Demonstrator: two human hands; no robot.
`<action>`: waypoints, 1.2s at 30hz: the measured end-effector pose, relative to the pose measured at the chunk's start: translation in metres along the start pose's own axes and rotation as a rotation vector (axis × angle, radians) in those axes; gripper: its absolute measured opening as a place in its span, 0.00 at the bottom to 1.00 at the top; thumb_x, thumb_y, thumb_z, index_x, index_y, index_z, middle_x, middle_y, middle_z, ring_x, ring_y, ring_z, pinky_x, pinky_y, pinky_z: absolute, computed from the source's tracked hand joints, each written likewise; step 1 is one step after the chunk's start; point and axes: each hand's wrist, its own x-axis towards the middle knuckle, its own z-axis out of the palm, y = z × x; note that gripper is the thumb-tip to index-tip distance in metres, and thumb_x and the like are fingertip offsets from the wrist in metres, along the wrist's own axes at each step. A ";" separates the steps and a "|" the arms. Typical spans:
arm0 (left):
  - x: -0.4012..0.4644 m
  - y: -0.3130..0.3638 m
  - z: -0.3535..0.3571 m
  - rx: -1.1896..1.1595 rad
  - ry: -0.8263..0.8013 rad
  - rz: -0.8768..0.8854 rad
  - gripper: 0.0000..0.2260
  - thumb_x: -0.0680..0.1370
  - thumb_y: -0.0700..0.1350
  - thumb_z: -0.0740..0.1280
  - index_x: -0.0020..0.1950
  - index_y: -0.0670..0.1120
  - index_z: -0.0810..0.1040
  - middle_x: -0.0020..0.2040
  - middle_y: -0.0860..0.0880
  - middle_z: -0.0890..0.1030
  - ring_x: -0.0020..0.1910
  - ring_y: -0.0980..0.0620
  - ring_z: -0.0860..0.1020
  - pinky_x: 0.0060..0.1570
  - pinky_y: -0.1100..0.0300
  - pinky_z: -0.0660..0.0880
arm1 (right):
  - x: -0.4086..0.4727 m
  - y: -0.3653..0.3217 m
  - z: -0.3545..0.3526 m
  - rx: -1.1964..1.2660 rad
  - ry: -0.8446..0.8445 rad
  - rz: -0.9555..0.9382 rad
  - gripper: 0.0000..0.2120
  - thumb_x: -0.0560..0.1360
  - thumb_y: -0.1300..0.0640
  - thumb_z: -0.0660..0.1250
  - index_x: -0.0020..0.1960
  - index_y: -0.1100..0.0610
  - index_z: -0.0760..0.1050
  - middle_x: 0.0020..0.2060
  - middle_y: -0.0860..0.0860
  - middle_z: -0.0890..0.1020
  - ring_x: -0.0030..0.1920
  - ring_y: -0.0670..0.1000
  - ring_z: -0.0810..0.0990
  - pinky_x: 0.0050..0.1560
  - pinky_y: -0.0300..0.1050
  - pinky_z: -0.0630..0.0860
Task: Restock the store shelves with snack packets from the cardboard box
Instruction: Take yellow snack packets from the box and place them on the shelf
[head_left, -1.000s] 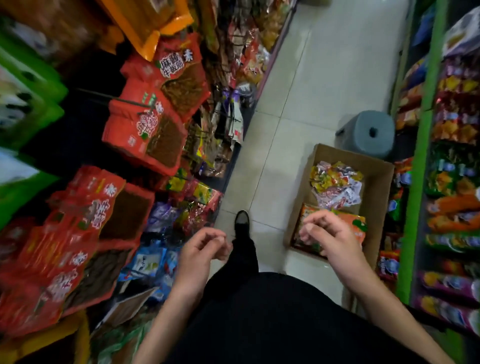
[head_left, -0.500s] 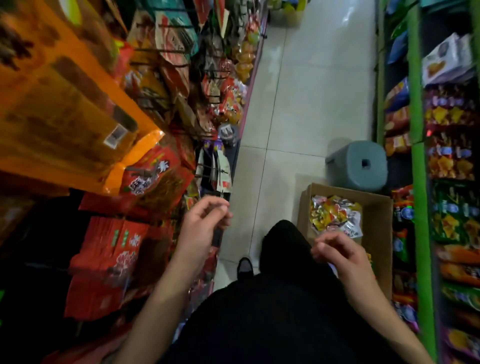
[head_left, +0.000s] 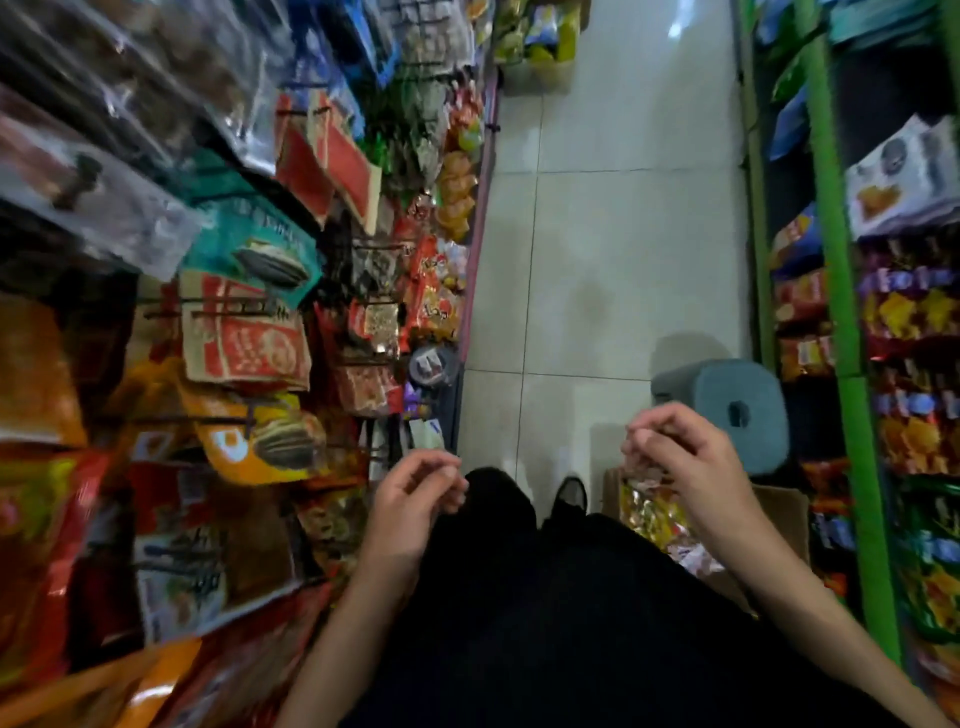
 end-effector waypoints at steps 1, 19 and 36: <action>0.015 0.013 0.010 0.009 -0.017 0.014 0.09 0.81 0.31 0.62 0.45 0.40 0.79 0.32 0.49 0.81 0.33 0.51 0.77 0.38 0.57 0.73 | 0.016 -0.009 -0.005 0.004 0.021 -0.009 0.09 0.78 0.73 0.63 0.44 0.62 0.76 0.35 0.56 0.81 0.34 0.46 0.78 0.38 0.35 0.76; 0.300 0.220 0.298 0.460 -0.930 0.091 0.12 0.80 0.28 0.61 0.42 0.42 0.78 0.30 0.50 0.81 0.30 0.58 0.78 0.33 0.67 0.75 | 0.170 -0.076 -0.070 0.411 0.948 0.054 0.12 0.77 0.74 0.63 0.43 0.59 0.77 0.33 0.52 0.81 0.33 0.46 0.77 0.38 0.35 0.76; 0.189 0.124 0.498 1.234 -1.693 0.169 0.11 0.79 0.32 0.63 0.43 0.45 0.79 0.33 0.50 0.81 0.33 0.53 0.77 0.36 0.62 0.74 | 0.098 0.011 -0.057 0.910 1.815 -0.003 0.10 0.76 0.75 0.62 0.42 0.63 0.75 0.30 0.49 0.81 0.31 0.43 0.77 0.36 0.35 0.74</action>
